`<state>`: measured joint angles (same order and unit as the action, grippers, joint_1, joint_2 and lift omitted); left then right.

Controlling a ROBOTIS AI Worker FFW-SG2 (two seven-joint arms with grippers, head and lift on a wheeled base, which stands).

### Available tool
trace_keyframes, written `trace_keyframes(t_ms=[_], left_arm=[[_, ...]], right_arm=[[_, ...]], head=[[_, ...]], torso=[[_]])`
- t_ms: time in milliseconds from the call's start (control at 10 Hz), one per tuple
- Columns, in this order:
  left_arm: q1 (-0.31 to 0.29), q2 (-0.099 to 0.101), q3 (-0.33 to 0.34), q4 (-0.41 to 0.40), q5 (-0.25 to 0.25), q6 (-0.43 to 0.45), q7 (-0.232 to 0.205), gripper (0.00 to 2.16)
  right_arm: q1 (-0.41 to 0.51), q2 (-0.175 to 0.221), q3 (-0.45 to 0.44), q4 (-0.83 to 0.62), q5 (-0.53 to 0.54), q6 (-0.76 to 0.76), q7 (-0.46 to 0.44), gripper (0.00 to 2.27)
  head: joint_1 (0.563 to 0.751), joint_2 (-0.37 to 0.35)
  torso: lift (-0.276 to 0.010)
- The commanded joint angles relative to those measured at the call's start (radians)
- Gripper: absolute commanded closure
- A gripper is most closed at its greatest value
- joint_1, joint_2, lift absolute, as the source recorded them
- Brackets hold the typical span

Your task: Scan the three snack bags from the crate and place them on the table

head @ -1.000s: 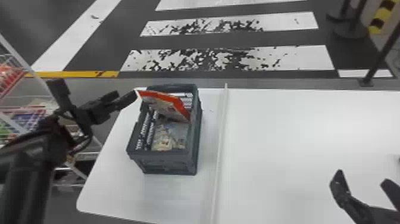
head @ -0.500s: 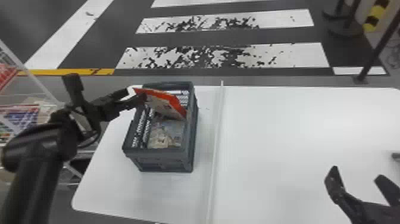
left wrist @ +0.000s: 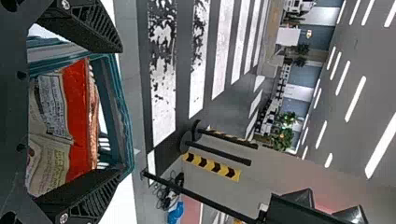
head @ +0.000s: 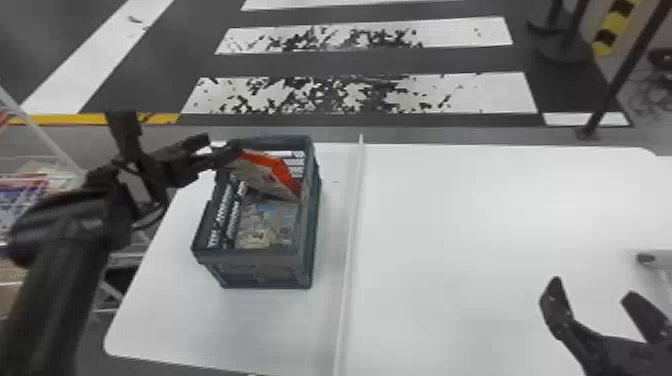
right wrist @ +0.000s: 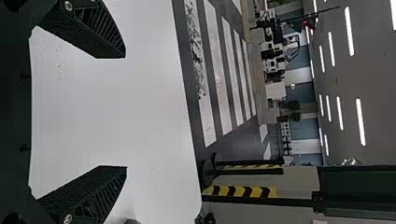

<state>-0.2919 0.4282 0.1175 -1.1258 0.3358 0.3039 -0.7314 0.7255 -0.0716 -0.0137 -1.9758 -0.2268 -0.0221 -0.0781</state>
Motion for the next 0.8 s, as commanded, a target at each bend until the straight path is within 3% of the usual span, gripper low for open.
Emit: trace_keyframes(t_ms=[0,300,700], left_arm=[[-0.01,-0.002,-0.015,0.024,-0.012,-0.01,0.0,0.08],[-0.006,0.006,-0.019,0.021,-0.021,-0.007,-0.016,0.17],[0.065,0.009,0.001,-0.167,-0.014,0.168,-0.013,0.2]], right_arm=[[-0.001,0.0,-0.002,0.0,-0.003,0.0,0.0,0.08],[-0.012,0.004,0.0,0.0,-0.012,0.006,0.0,0.08],[-0.014,0.003,0.011,-0.003,-0.022,0.009,-0.009,0.08]], head=[[0.695,0.125],[0.695,0.116],[0.695,0.114]], torso=[[-0.036],[-0.036],[-0.036]])
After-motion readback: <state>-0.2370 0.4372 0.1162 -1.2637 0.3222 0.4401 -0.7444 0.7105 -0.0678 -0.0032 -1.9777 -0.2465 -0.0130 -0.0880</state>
